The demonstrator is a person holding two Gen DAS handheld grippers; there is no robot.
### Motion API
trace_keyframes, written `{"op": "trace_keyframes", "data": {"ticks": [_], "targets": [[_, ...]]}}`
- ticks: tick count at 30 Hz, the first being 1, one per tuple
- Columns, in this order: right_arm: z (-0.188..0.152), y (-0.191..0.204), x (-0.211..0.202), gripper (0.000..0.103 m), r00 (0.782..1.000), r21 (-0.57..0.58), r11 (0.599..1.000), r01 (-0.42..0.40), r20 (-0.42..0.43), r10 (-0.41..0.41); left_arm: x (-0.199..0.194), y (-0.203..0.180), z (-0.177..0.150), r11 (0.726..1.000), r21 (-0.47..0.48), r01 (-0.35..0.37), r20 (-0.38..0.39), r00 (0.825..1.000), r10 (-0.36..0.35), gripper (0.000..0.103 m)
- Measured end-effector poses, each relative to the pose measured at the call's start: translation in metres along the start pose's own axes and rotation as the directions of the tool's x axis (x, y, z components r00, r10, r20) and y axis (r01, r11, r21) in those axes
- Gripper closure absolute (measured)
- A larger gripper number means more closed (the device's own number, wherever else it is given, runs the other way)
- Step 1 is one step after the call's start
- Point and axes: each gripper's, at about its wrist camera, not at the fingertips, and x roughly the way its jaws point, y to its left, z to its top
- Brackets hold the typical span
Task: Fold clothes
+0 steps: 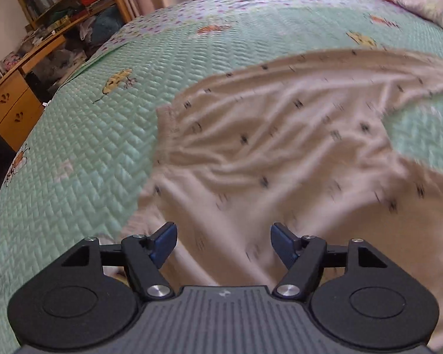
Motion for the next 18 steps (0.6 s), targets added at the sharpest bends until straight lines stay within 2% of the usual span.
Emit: {"op": "trace_keyframes", "data": {"ticks": [1, 3, 4, 6, 8, 9, 11, 14, 16, 18], "targets": [[-0.005, -0.003, 0.003, 0.054, 1.0, 0.0, 1.0, 0.007, -0.03, -0.007, -0.001, -0.005, -0.008, 1.0, 0.022, -0.019, -0.003, 1.0, 0.019, 0.028], [-0.017, -0.008, 0.006, 0.054, 0.995, 0.001, 1.0, 0.012, -0.095, -0.012, 0.0, -0.007, -0.024, 0.996, 0.031, -0.082, -0.003, 0.997, 0.082, 0.016], [-0.023, -0.009, 0.002, 0.054, 0.996, -0.007, 1.0, 0.007, -0.084, -0.008, -0.001, -0.002, -0.028, 0.996, 0.006, -0.088, -0.001, 0.996, 0.088, 0.011], [-0.03, -0.009, -0.007, 0.054, 0.997, -0.025, 1.0, 0.004, -0.075, -0.005, -0.005, 0.011, -0.033, 0.996, -0.063, -0.071, -0.014, 0.997, 0.07, 0.012], [-0.031, -0.012, -0.016, 0.054, 0.997, -0.006, 1.0, 0.008, -0.078, -0.009, -0.015, 0.02, -0.035, 0.992, -0.118, -0.042, -0.017, 0.999, 0.041, 0.02], [-0.031, -0.014, -0.022, 0.054, 0.997, 0.016, 1.0, 0.011, -0.08, -0.009, -0.019, 0.022, -0.036, 0.991, -0.131, -0.034, -0.016, 0.999, 0.032, 0.02], [-0.031, -0.018, -0.034, 0.054, 0.998, 0.049, 0.999, 0.017, -0.065, -0.014, -0.024, 0.016, -0.04, 0.993, -0.11, -0.037, -0.014, 0.999, 0.036, 0.019], [-0.038, -0.025, -0.049, 0.053, 0.997, 0.034, 0.997, 0.068, -0.021, -0.068, -0.029, 0.007, -0.046, 0.996, -0.08, -0.044, -0.017, 0.999, 0.043, 0.019], [-0.043, -0.036, -0.045, 0.052, 0.989, 0.046, 0.991, 0.129, -0.073, -0.126, -0.021, 0.006, -0.052, 0.995, -0.086, -0.052, -0.045, 0.998, 0.049, 0.018], [-0.048, -0.041, -0.048, 0.053, 0.989, 0.057, 0.99, 0.126, -0.082, -0.121, -0.02, 0.009, -0.056, 0.993, -0.109, -0.05, -0.053, 0.998, 0.044, 0.016]]}}
